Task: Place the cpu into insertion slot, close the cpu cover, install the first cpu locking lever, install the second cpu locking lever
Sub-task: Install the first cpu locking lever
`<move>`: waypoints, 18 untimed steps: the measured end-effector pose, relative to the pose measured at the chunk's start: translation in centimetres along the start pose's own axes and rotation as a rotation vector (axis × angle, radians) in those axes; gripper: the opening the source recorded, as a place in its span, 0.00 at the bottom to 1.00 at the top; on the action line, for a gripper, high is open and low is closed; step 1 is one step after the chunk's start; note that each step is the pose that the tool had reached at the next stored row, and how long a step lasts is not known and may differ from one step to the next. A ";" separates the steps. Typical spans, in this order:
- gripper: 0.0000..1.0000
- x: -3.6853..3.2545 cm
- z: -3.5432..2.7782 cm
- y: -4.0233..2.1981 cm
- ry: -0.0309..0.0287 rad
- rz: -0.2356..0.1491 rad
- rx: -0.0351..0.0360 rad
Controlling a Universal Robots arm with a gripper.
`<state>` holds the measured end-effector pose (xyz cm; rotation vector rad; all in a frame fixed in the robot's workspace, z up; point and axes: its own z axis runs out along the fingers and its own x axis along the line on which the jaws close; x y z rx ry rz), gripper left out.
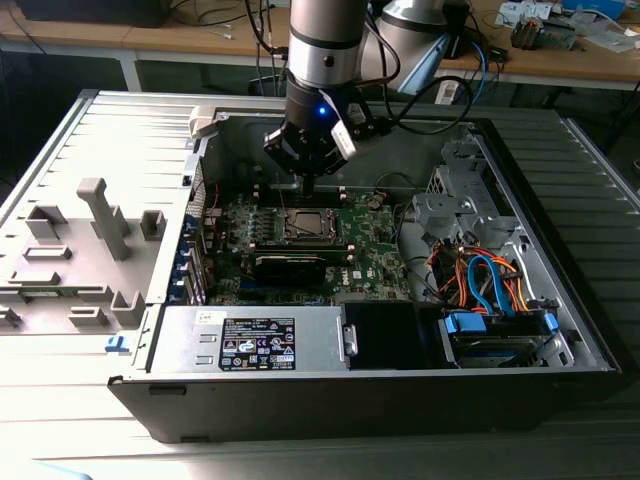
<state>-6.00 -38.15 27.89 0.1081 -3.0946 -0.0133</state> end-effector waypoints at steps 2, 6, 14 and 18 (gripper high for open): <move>0.11 0.54 0.03 0.04 0.0000 0.000 0.0000; 0.11 0.54 0.03 0.04 0.0000 0.000 0.0000; 0.11 0.70 0.03 0.05 0.0000 0.000 0.0000; 0.11 2.01 0.10 0.14 -0.0005 0.000 -0.0067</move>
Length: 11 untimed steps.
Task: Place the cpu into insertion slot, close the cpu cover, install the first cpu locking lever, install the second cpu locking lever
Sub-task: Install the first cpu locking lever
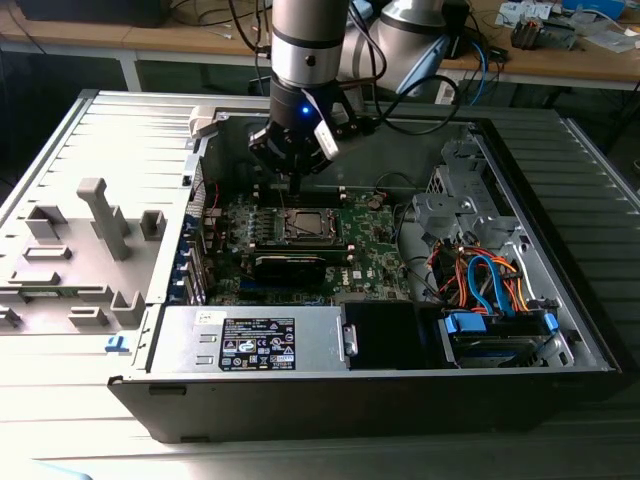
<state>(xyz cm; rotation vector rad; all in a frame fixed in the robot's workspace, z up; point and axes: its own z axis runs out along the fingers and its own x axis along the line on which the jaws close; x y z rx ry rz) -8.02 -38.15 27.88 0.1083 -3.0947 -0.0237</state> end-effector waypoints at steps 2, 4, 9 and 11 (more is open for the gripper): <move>0.11 0.25 0.02 0.02 -0.0001 0.000 0.0000; 0.11 0.48 0.02 0.03 -0.0001 0.000 0.0000; 0.11 1.14 0.06 0.13 -0.0003 0.000 0.0000; 0.11 1.53 0.08 0.30 -0.0003 0.000 0.0000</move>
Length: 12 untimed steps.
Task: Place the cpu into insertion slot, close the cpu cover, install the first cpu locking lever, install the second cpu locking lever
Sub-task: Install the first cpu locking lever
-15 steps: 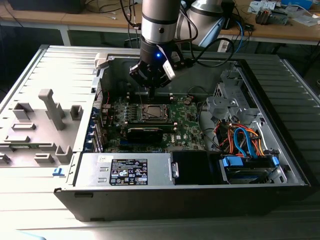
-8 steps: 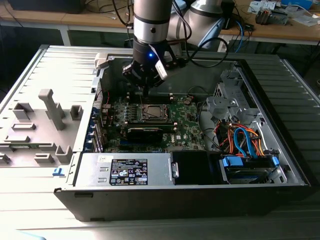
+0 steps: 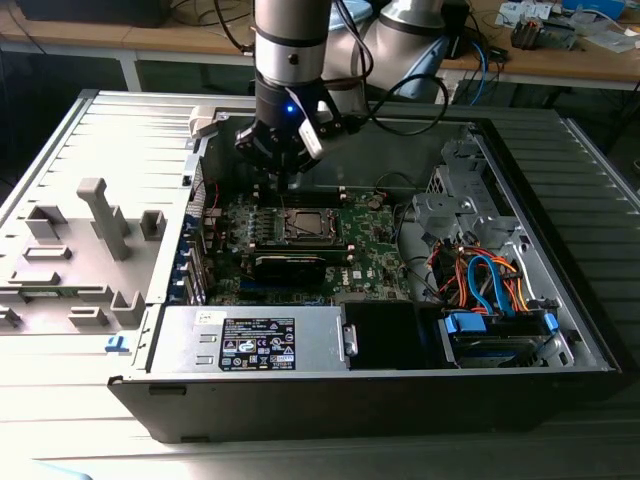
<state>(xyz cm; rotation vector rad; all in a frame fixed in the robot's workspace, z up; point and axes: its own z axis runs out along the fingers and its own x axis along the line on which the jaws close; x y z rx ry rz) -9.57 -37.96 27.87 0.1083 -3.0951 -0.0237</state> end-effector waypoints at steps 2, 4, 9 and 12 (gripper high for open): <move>0.11 0.28 0.03 0.25 -0.0001 -0.001 0.0001; 0.11 0.56 0.13 0.66 -0.0001 -0.005 0.0002; 0.11 0.98 0.31 1.05 0.0001 -0.016 -0.0006; 0.11 1.53 0.42 1.20 -0.0003 -0.019 -0.0045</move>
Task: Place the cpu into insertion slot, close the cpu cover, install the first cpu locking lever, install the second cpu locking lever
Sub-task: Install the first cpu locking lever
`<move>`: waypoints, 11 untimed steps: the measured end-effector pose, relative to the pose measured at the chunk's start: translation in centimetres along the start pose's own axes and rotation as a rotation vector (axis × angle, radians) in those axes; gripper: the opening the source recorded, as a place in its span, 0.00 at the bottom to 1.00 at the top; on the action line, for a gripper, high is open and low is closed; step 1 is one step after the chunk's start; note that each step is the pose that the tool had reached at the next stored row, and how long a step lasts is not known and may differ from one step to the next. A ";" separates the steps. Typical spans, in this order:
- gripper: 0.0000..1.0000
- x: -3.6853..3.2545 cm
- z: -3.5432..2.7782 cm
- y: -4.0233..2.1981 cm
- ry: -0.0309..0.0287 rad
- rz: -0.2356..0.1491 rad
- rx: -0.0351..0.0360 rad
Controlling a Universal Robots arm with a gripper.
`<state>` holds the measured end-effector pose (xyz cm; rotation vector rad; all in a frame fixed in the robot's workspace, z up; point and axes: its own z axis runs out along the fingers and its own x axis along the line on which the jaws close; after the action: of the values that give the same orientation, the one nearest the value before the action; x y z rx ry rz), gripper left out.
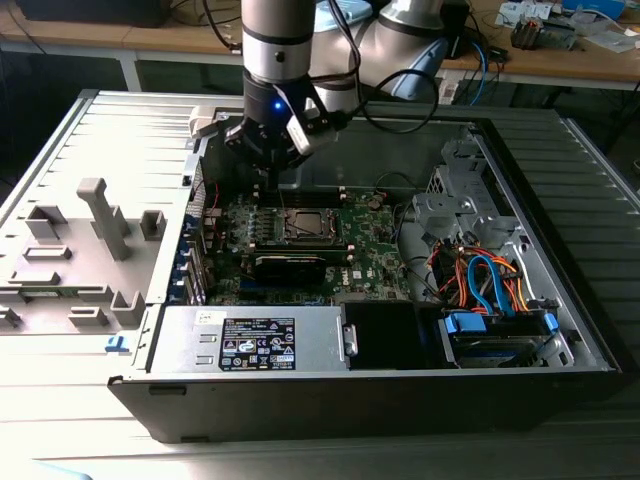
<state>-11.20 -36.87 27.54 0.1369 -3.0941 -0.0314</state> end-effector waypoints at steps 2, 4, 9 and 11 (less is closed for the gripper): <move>0.11 0.18 0.05 0.16 0.0000 -0.003 -0.0027; 0.11 0.19 0.11 0.34 -0.0003 -0.007 -0.0060; 0.11 0.13 0.36 0.99 -0.0010 -0.014 -0.0140; 0.11 0.07 0.47 1.62 -0.0009 -0.014 -0.0138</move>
<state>-11.43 -35.25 27.11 0.1581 -3.0932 -0.0532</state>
